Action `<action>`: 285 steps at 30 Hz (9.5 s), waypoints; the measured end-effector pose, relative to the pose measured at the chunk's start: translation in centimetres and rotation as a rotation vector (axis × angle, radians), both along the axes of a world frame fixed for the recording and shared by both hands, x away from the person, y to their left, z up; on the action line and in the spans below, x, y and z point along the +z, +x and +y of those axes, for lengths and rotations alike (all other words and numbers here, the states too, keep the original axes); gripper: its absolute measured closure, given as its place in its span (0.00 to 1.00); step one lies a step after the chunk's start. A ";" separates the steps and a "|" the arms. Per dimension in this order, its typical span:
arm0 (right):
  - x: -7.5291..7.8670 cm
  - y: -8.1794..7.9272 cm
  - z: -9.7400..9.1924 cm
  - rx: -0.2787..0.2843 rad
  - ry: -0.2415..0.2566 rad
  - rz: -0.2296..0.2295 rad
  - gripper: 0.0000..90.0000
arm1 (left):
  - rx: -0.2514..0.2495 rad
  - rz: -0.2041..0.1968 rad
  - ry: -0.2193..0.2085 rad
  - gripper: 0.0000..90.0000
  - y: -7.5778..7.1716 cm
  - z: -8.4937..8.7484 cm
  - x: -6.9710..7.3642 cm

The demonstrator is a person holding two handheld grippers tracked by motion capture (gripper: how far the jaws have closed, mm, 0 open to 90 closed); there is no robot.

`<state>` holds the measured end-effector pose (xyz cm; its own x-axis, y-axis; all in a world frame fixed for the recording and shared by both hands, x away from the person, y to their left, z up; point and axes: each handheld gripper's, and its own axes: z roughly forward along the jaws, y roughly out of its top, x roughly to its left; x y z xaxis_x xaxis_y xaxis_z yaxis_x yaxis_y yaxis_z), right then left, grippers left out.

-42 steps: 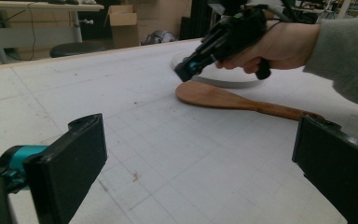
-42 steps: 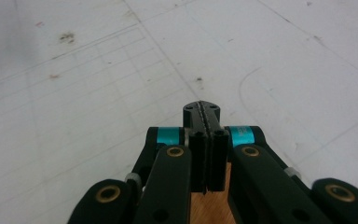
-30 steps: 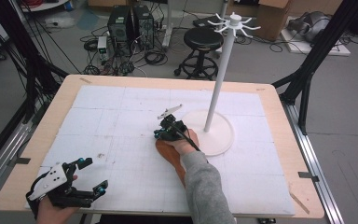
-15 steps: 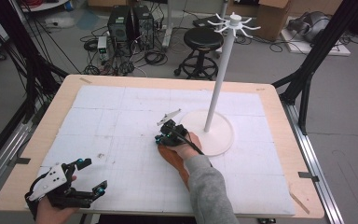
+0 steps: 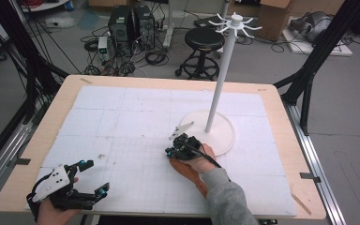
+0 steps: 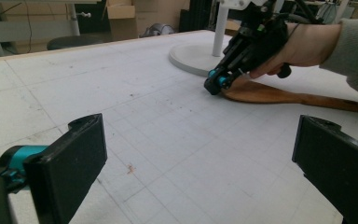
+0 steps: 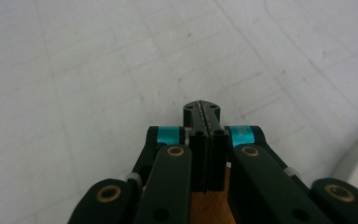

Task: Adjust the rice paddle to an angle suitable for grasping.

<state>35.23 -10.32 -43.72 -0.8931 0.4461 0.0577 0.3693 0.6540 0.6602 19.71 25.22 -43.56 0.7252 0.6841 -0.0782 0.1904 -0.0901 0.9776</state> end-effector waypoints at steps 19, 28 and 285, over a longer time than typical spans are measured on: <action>0.3 -3.2 -3.0 0.020 -0.019 -0.010 1.00 | -0.016 0.003 0.004 0.04 0.1 -0.5 0.0; 2.3 -5.4 -5.6 0.054 0.086 -0.030 1.00 | -0.028 -0.007 0.002 0.04 0.2 -0.5 0.2; 0.1 -7.3 -16.1 -0.014 -0.027 -0.070 1.00 | -0.102 0.012 0.045 0.04 2.1 -2.6 -0.1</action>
